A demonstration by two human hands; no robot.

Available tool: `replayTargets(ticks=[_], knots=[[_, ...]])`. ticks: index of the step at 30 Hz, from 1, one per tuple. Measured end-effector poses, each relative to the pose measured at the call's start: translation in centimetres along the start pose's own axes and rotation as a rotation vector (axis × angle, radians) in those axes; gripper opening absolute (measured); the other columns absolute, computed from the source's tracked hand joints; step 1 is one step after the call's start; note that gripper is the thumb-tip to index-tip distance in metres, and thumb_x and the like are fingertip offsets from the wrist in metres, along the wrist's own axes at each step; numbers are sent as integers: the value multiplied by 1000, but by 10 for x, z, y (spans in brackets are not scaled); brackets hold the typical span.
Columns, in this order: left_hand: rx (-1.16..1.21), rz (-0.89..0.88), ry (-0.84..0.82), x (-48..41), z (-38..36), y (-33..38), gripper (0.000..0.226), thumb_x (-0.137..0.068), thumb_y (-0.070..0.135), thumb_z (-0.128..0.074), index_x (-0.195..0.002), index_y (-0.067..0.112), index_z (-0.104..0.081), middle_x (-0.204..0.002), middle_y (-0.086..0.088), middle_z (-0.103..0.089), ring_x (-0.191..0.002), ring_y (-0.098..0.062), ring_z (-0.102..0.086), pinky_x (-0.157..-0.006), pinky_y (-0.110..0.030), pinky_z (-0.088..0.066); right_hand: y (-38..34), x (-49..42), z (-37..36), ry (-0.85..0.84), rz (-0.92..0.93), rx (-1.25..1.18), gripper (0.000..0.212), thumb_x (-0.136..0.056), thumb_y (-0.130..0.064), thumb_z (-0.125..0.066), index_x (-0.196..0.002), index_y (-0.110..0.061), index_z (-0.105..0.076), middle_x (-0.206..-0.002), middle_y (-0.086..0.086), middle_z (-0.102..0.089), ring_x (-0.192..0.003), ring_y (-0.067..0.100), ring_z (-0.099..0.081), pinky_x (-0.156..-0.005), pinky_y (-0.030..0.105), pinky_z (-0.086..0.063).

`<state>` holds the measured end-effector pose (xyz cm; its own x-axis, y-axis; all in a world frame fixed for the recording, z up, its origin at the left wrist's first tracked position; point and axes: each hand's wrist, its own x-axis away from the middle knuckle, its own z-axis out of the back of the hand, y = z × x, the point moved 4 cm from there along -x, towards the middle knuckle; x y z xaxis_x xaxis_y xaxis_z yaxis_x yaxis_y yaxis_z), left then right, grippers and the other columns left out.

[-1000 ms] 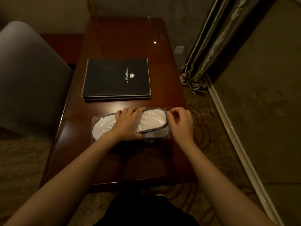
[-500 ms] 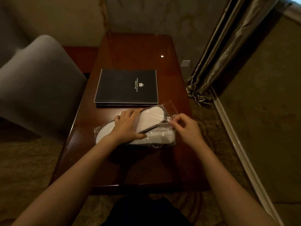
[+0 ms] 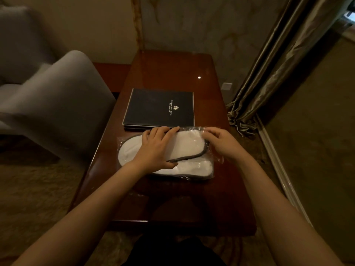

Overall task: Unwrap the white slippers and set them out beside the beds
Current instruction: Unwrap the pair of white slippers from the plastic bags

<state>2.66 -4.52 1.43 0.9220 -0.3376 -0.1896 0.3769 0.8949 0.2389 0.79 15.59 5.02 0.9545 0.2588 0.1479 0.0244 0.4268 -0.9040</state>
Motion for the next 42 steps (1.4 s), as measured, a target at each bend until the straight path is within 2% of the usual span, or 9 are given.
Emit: replayTargets(ticks=[6,12,15,20,24,26,29,38,42], knots=[[-38,5,38,-1,11,-13,111,-56,66,-67,-145,32,-9,-139,-2,-33,-128,-23,-28,-111,-46,-16,-8,-4,12,37,69,-63,15,-90,-21,-55,-88,-33,-63,-92,-4,-67,-81,5,-64,-65,17,-52],[158,76,-194,-2,25,-27,120,-55,74,-64,-147,35,3,-150,1,-19,-137,-22,-17,-115,-46,-11,-1,-6,37,151,78,-172,15,-91,-23,-54,-88,-32,-65,-89,-3,-67,-83,14,-64,-58,20,-52],[428,165,-171,-11,31,-29,88,-74,69,-43,-147,33,-10,-140,-2,-40,-128,-20,-36,-110,-46,-28,2,-6,33,137,76,-143,14,-90,-24,-54,-90,-33,-64,-92,-6,-64,-87,10,-60,-59,18,-49],[333,132,-162,-20,29,-30,36,-90,37,-52,-124,23,-53,-110,2,-56,-103,-14,-52,-87,-28,-44,3,-7,24,101,83,-103,14,-91,-24,-53,-94,-36,-60,-100,-8,-61,-95,8,-57,-67,19,-47],[369,60,-153,-15,24,-31,26,-87,30,-60,-110,19,-60,-104,-2,-60,-83,-4,-51,-69,-13,-39,-7,-8,24,6,165,276,18,-89,-23,-54,-102,-35,-55,-101,-15,-57,-94,5,-54,-73,21,-51],[351,30,-111,-15,24,-27,28,-86,29,-62,-111,17,-61,-104,-3,-60,-87,-9,-53,-74,-17,-41,-15,-13,17,-36,224,634,27,-87,-24,-56,-111,-35,-53,-103,-15,-55,-98,6,-48,-87,29,-42],[307,-9,-62,-21,26,-16,30,-85,31,-63,-111,17,-62,-103,-1,-59,-90,-13,-54,-75,-23,-41,-33,-20,-4,-75,321,917,20,-86,-28,-57,-106,-30,-56,-103,-8,-60,-102,13,-48,-89,37,-34],[359,105,-25,-28,30,-48,32,-86,27,-61,-117,18,-61,-96,2,-56,-82,-9,-51,-73,-19,-41,-41,-35,9,134,442,914,24,-88,-20,-57,-111,-26,-61,-104,-2,-66,-97,17,-52,-83,31,-30],[384,246,-8,-22,27,-82,26,-89,23,-56,-113,18,-65,-90,-1,-59,-80,-13,-53,-77,-31,-48,-27,-42,35,230,353,868,24,-86,-22,-59,-110,-26,-64,-101,-4,-69,-84,11,-46,-81,33,-32]])
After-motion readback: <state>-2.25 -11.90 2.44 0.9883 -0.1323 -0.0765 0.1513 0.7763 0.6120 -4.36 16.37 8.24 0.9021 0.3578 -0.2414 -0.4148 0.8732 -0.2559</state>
